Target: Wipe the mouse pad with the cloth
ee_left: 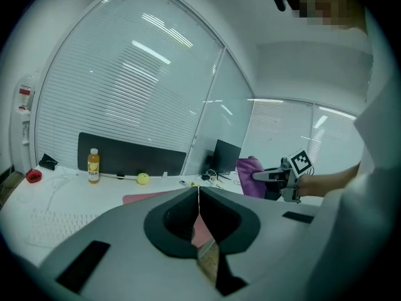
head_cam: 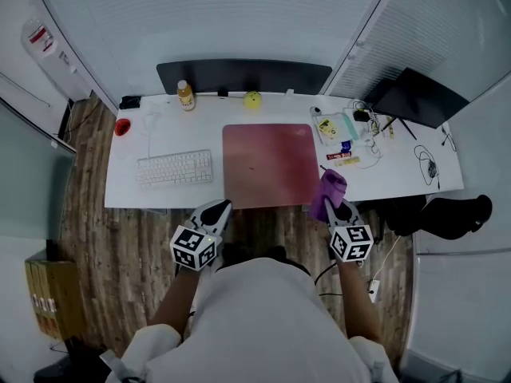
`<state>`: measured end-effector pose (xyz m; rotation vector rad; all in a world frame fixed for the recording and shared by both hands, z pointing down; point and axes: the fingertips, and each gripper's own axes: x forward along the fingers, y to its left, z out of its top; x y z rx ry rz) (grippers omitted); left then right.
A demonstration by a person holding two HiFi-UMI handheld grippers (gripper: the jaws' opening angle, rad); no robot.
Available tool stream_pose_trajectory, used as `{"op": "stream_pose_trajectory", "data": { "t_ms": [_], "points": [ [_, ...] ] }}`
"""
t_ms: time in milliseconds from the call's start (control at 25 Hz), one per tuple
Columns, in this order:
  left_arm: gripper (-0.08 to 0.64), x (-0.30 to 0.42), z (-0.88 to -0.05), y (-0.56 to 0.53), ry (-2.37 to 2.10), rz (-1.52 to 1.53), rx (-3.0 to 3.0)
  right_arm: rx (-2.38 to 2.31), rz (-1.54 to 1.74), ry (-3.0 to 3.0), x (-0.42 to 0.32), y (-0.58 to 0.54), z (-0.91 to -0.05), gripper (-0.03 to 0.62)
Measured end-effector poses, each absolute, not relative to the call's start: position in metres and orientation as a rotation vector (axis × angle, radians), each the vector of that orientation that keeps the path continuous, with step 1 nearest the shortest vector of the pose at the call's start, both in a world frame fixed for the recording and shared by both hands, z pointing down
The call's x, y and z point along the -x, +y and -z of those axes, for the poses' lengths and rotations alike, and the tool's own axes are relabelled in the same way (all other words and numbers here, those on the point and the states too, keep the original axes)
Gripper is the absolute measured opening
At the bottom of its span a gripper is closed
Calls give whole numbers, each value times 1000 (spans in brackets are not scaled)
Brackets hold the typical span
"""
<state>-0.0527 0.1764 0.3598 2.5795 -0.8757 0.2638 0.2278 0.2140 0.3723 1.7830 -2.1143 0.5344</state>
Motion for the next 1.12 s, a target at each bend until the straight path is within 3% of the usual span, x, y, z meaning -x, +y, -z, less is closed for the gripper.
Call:
{"op": "stream_pose_trajectory", "data": {
  "t_ms": [1120],
  "points": [
    [20,1,-338,178,-998,-242,-2569,-1729,-491,-2244,-275,213,-348,74]
  ]
}}
